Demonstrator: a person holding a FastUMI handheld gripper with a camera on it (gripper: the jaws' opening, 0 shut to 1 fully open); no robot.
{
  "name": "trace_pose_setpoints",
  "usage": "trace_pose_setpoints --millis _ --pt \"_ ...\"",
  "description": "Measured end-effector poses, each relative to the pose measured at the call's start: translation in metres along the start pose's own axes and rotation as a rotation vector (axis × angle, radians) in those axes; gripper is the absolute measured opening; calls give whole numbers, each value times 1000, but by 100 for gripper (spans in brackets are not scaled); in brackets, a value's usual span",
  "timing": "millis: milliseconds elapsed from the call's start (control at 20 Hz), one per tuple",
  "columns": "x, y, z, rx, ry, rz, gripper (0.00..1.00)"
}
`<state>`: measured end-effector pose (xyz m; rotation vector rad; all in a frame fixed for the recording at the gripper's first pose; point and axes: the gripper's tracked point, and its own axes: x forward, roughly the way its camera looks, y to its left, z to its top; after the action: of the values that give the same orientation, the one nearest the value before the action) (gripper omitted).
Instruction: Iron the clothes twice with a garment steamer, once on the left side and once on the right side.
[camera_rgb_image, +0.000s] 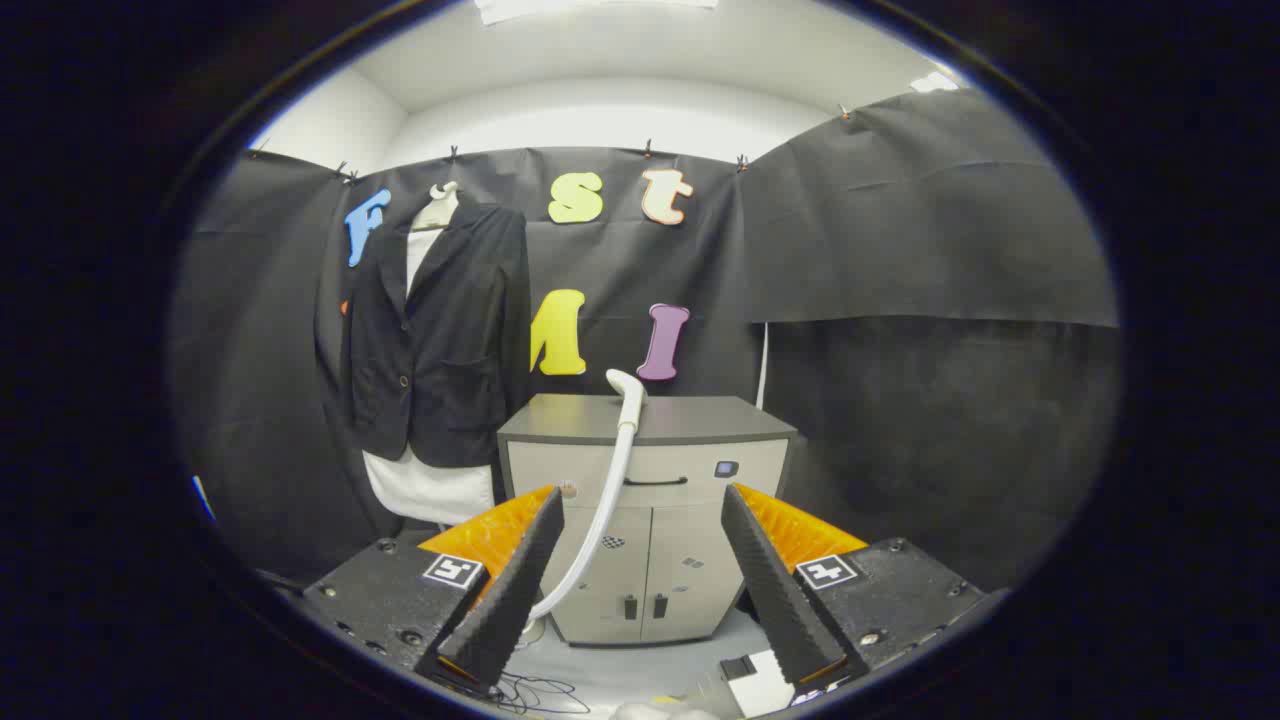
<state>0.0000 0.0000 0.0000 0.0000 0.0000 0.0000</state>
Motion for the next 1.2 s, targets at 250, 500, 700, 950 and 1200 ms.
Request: trace_pose_setpoints --millis 250,500,700,950,1200 --pt "2 15 14 -11 -20 18 99" --pt "6 29 25 -24 -26 31 99" --pt "20 37 45 -32 -40 58 99" --pt "62 23 103 -23 -119 40 99" --pt "138 18 154 -1 -157 45 99"
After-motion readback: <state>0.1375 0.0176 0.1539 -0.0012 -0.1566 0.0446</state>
